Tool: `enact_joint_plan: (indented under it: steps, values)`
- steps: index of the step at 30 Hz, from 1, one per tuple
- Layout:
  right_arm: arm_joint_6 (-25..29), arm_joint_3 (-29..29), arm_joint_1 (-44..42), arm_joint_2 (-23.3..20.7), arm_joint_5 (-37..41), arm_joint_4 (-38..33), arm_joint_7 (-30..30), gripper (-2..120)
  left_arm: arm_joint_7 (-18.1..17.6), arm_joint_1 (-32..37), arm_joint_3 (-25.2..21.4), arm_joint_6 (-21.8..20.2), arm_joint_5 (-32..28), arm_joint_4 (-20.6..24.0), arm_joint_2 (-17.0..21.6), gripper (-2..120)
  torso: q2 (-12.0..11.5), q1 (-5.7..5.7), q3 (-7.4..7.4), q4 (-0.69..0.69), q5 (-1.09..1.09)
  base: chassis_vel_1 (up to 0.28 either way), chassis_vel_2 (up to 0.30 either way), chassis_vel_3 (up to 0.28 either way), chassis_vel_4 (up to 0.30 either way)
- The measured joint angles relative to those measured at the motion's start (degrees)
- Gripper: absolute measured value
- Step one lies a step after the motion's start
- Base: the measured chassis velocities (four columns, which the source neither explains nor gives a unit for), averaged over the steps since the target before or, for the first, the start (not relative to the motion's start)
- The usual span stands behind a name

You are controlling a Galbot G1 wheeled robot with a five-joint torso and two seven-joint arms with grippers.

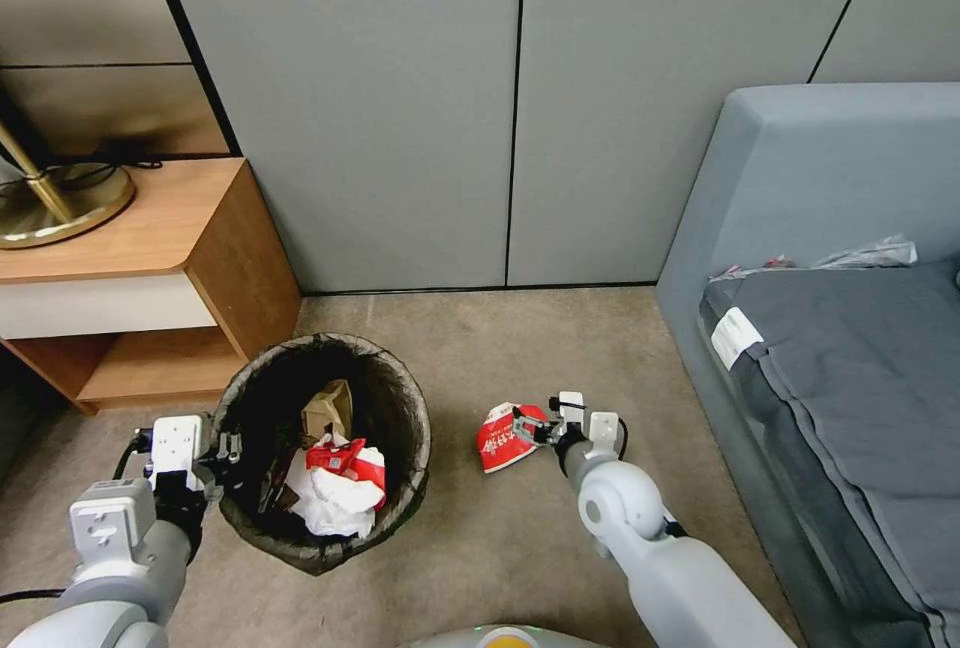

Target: Pick up the trash bin, then pick up the garbage from the floor and place it into the trash bin.

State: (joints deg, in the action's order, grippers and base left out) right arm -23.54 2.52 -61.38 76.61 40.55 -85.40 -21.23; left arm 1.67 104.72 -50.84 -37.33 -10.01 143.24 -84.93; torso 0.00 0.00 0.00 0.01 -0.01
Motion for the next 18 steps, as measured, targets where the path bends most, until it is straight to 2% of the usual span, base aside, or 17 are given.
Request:
enact_joint_plan:
  steps: [9,18]
  values:
    - [1.16,-0.77,3.78,2.91,1.01,7.92,0.87,100,-0.04,0.12,0.03,-0.02,0.15,0.00,-0.03,1,0.00,0.00,0.00,-0.01,0.00,0.000,0.000,0.000,0.000]
    - [1.23,-1.15,4.48,4.78,1.64,10.47,0.86,100,-0.04,0.29,0.04,-0.06,0.20,0.00,-0.02,1,0.00,0.00,0.01,-0.01,0.00,0.000,0.000,0.000,0.000]
